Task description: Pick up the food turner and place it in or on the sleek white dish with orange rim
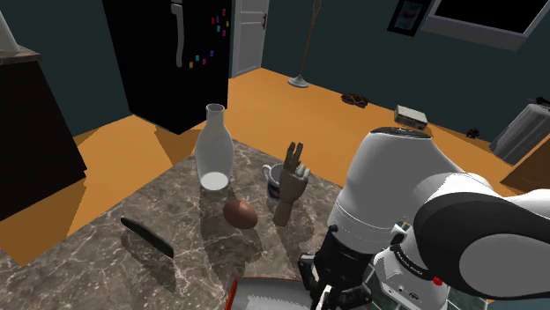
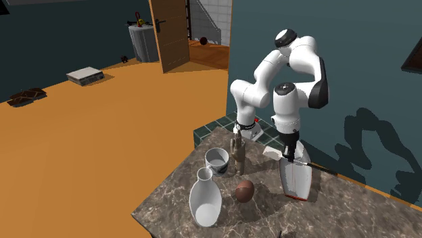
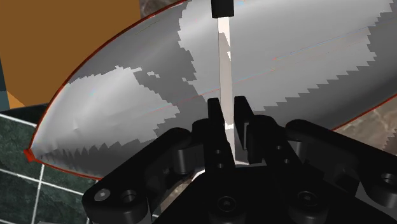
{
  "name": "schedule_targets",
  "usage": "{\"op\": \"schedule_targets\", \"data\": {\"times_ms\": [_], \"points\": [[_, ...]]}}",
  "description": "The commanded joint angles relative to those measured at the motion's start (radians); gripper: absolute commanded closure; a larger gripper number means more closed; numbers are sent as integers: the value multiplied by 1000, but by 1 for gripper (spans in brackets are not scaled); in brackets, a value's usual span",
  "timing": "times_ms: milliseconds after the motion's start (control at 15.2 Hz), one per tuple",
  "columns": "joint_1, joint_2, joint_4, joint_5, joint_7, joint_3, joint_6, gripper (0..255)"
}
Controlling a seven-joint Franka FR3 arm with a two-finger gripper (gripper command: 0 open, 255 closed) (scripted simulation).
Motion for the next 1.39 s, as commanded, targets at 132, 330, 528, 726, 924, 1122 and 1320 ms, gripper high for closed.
{"op": "schedule_targets", "data": {"times_ms": [132, 330, 528, 726, 924, 1122, 1320], "points": [[0, 1, 0, 1, -1, 2, 2, 255], [0, 1, 0, 1, -1, 2, 1, 0], [0, 1, 0, 1, -1, 2, 1, 0], [4, -14, 8, -29, 7, -37, -29, 0], [7, -45, 41, -109, 24, -136, -113, 0], [7, -46, 41, -109, 24, -136, -113, 0], [7, -46, 41, -109, 24, -136, -113, 0]]}}
